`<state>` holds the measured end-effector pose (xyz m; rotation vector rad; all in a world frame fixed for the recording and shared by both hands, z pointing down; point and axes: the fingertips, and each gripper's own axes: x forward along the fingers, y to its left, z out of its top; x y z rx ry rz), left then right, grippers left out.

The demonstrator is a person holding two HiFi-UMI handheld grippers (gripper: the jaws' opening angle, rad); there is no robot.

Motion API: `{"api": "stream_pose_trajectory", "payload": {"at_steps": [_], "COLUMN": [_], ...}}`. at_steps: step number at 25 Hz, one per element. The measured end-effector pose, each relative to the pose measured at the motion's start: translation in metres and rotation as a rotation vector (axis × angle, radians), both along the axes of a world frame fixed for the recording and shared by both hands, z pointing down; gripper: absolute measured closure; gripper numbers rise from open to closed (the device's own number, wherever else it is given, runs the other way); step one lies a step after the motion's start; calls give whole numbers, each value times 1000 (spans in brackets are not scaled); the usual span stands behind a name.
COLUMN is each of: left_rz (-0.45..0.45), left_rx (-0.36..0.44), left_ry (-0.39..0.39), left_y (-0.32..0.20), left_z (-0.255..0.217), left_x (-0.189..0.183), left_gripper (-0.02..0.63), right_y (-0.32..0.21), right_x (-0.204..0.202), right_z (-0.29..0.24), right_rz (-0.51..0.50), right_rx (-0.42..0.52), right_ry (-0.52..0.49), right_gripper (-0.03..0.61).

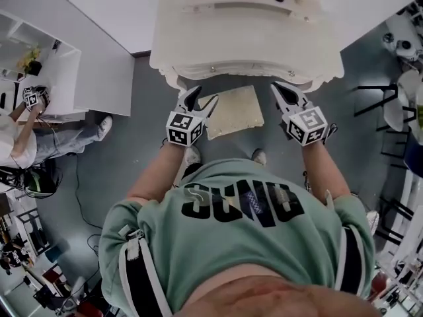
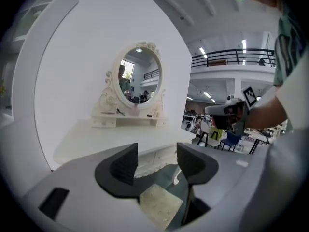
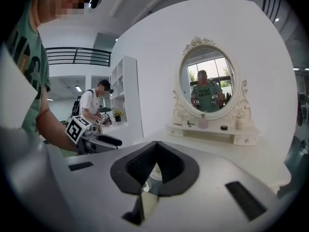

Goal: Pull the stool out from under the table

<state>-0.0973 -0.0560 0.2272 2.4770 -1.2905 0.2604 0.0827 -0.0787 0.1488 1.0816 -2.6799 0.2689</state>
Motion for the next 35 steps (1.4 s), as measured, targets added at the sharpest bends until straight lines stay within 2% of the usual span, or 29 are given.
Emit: {"api": "stream_pose_trajectory", "payload": {"at_steps": [9, 13, 17, 20, 24, 26, 30, 35], "left_rz": [23, 20, 23, 31, 22, 32, 44, 61], "left_rx": [209, 275, 305, 315, 299, 290, 292, 283], "left_ry": [132, 167, 203, 222, 272, 282, 237, 229], "left_y": [8, 19, 24, 26, 26, 27, 26, 25], "left_z": [-164, -212, -250, -271, -286, -288, -286, -283], "left_x": [8, 5, 5, 6, 3, 3, 5, 7], "left_gripper": [441, 481, 509, 536, 602, 604, 606, 606], "right_y": [11, 23, 27, 26, 23, 21, 13, 6], "right_x": [-8, -6, -1, 1, 4, 5, 4, 2], "right_z": [-104, -141, -175, -193, -199, -199, -199, -198], "right_rz": [-39, -47, -44, -39, -30, -28, -26, -20], "right_rx": [103, 140, 177, 194, 199, 198, 199, 193], "right_ry": [-38, -52, -68, -66, -66, -69, -71, -68], "right_gripper": [591, 591, 591, 591, 591, 591, 591, 591]}}
